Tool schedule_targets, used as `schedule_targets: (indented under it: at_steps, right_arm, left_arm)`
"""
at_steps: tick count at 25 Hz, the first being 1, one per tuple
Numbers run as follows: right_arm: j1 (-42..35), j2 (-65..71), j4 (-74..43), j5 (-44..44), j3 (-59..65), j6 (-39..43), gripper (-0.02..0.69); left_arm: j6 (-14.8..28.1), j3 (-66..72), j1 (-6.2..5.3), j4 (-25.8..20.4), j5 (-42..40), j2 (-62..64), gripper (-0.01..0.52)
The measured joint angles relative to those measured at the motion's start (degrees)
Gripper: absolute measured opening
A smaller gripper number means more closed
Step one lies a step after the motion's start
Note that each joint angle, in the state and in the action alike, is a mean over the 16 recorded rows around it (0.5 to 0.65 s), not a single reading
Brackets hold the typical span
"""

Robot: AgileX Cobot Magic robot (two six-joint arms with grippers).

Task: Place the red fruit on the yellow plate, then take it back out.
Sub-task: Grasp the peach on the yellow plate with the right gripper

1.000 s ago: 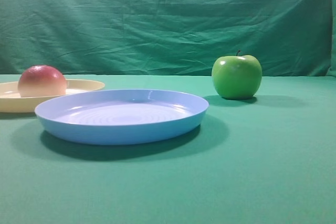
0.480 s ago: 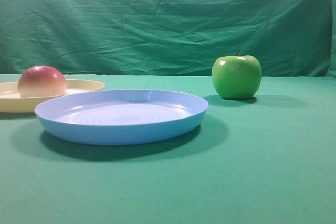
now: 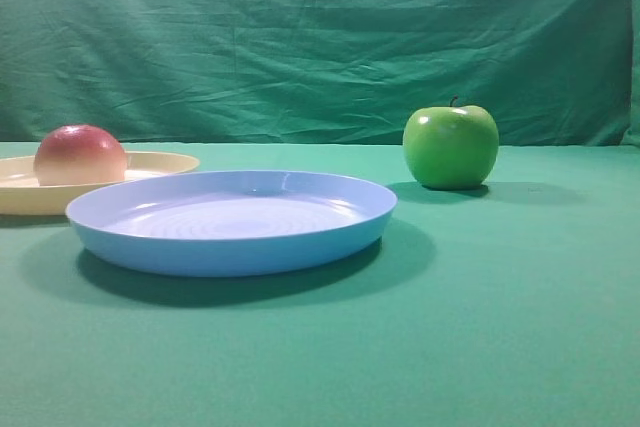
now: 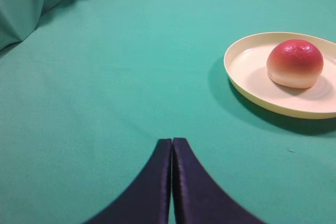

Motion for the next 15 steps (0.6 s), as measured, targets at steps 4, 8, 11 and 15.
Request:
schedule_targets:
  at_steps: [4,8,11,15]
  right_arm:
    - [-1.89,-4.19,-0.06,-1.06,6.07,0.00,0.000]
    - [-2.76,-6.56,-0.11,-2.21,11.40,0.00,0.000]
    - [-3.11,-7.07,-0.15,-3.25,14.59,0.00,0.000]
    - [-3.26,-7.10,-0.20,-4.56,17.72,-0.02,0.000]
  left_arm:
    - [0.00,0.00,0.00,0.00,0.00,0.00,0.000]
    - [0.00,0.00,0.00,0.00,0.00,0.00,0.000]
    - [0.00,0.00,0.00,0.00,0.00,0.00,0.000]
    - [0.00,0.00,0.00,0.00,0.00,0.00,0.000]
